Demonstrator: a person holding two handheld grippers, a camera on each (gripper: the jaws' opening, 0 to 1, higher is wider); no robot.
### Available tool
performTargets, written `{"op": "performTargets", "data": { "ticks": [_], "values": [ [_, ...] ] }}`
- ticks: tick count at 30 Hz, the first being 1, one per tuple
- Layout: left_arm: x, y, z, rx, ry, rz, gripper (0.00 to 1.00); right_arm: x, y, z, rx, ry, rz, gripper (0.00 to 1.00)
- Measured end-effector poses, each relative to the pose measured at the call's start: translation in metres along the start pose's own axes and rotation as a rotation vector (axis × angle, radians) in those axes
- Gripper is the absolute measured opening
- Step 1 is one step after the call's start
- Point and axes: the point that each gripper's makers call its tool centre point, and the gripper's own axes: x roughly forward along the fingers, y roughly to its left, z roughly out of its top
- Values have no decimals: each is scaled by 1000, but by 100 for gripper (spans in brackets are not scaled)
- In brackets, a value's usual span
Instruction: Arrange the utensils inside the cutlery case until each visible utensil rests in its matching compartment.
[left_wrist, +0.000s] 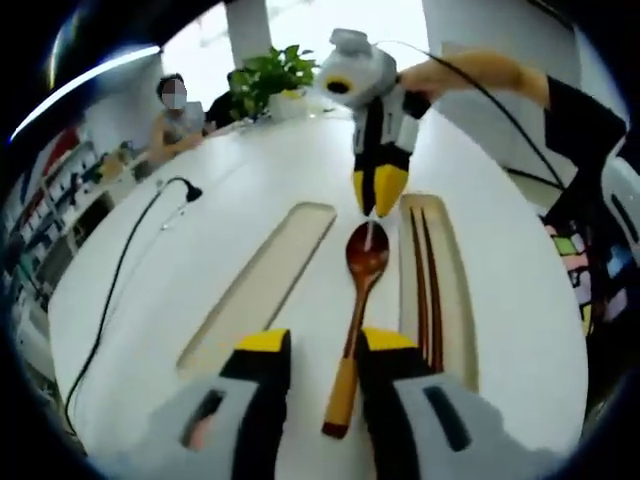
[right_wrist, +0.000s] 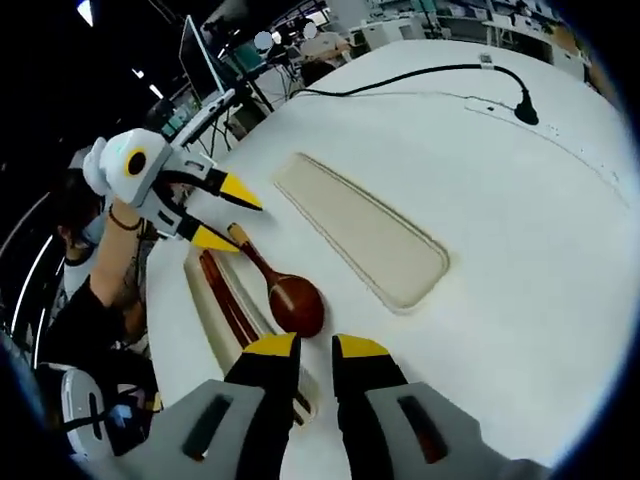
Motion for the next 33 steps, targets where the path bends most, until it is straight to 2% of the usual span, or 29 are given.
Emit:
{"op": "performTargets", "data": {
  "ticks": [3, 5, 7, 9, 14, 22, 33],
  "values": [
    [2, -3, -5, 11, 31, -28, 28, 0, -5, 6, 38, -15, 5, 12],
    [3, -3, -7, 35, 50, -29, 29, 3, -1, -2, 40, -14, 0, 12],
    [6, -2, -8, 20, 62, -36, 28, 5, 1, -6, 67, -8, 9, 12],
    [7, -3, -10, 29, 72, -41, 28, 4, -3, 0, 81, -12, 25, 12],
    [11, -2, -15, 47, 115, -47, 28, 8, -2, 2, 119, 6, 45, 12],
    [10, -10, -11, 63, 137, -76, 23, 11, 4, 2, 160, 20, 70, 12],
    [12, -14, -11, 45, 166, -129, 13, 11, 8, 3, 219, -3, 86, 6]
  ]
}}
